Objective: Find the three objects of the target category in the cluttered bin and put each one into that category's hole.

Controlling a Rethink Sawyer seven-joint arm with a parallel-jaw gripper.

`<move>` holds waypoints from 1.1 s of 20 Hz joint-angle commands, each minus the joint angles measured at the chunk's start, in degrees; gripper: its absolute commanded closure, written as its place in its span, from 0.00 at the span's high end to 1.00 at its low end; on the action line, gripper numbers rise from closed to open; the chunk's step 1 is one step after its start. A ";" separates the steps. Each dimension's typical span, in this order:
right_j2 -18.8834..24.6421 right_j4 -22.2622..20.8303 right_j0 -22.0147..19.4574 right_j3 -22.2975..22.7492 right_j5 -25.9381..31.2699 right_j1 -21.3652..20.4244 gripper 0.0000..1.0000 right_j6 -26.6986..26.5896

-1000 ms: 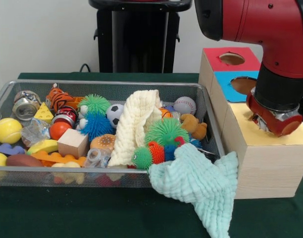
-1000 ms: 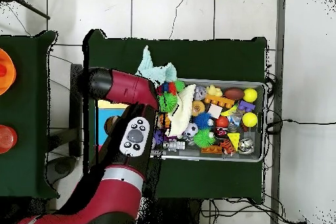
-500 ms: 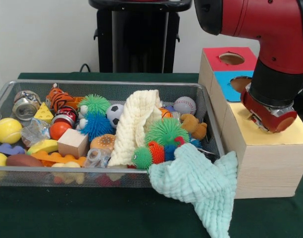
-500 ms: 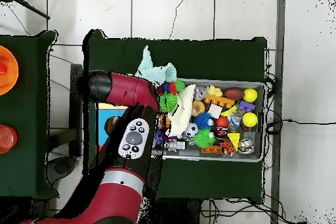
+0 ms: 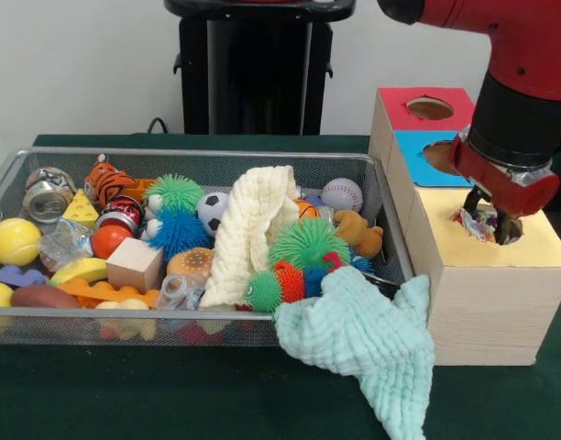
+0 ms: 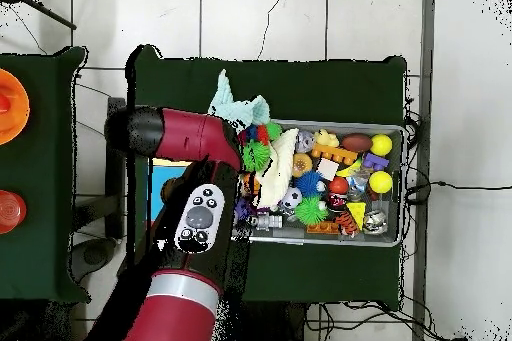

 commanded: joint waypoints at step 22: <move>2.97 -3.75 -3.65 5.46 -0.67 -3.27 1.00 3.78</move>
